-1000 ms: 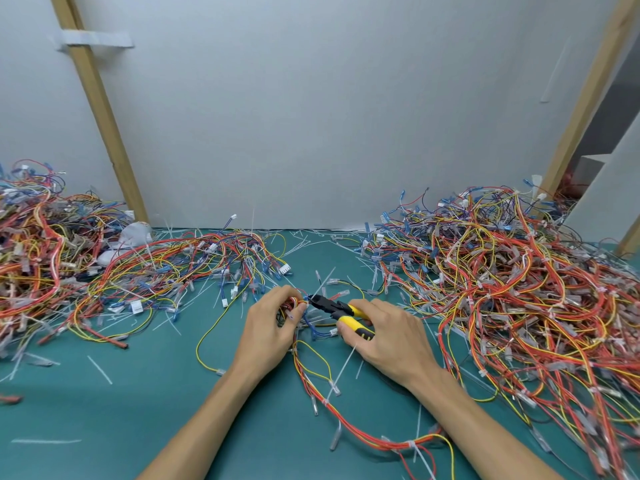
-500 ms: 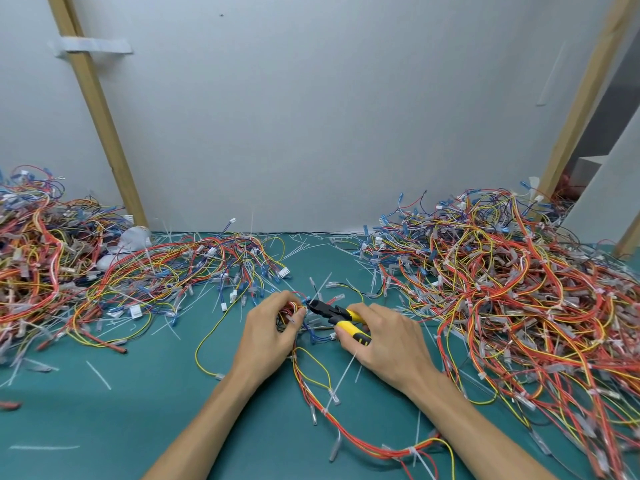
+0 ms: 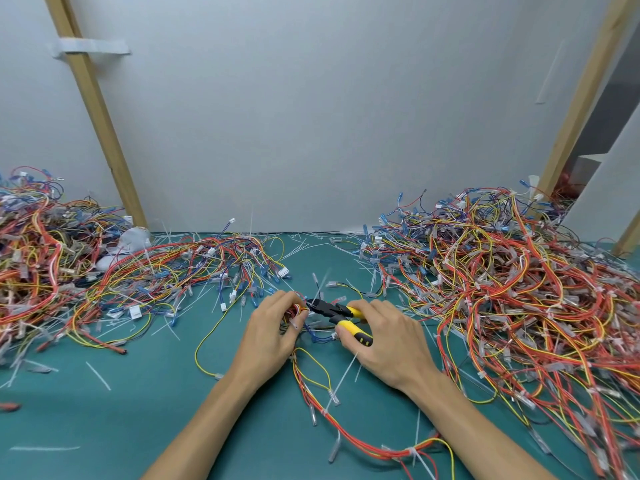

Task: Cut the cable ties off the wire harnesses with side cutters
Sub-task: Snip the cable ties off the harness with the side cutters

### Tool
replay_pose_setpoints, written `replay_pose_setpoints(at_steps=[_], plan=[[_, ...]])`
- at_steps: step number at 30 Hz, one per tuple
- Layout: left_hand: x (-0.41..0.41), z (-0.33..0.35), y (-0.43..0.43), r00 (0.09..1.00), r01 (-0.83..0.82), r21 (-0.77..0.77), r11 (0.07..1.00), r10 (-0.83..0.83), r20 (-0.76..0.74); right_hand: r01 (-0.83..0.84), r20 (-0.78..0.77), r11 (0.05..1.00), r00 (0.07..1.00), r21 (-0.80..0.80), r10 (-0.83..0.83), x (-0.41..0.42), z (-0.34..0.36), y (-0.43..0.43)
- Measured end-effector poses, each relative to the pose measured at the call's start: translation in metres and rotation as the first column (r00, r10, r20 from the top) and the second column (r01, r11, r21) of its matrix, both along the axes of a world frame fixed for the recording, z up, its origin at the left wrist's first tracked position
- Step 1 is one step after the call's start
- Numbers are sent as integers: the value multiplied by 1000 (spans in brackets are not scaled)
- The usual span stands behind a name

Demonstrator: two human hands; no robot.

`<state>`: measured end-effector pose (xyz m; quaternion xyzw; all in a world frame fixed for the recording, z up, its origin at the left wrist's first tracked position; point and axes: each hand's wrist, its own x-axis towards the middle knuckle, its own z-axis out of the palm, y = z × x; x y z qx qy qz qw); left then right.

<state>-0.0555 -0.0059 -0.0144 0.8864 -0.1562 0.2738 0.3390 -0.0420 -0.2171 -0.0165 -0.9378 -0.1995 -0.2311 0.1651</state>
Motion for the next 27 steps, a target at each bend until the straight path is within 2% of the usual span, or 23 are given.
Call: replay_pose_setpoints(at_steps=[10,14,20,27], plan=[[-1,0,-1,1000,-10,-6,1000,10,0,22,-33,1000,999,-15,-23,2,1,0],[-1,-2,-2,1000,-14,5,1000,14,6,23,-74,999,997,25,-21,1,0,-1],[-2,-1,-3,999,-46,24,999,46,10,-47,17,999,999,-4,47,3,3,-7],[-2,2,0,998,-68,-61,996,68,-5,-134,-17,991,991,-17,134,2,6,-11]])
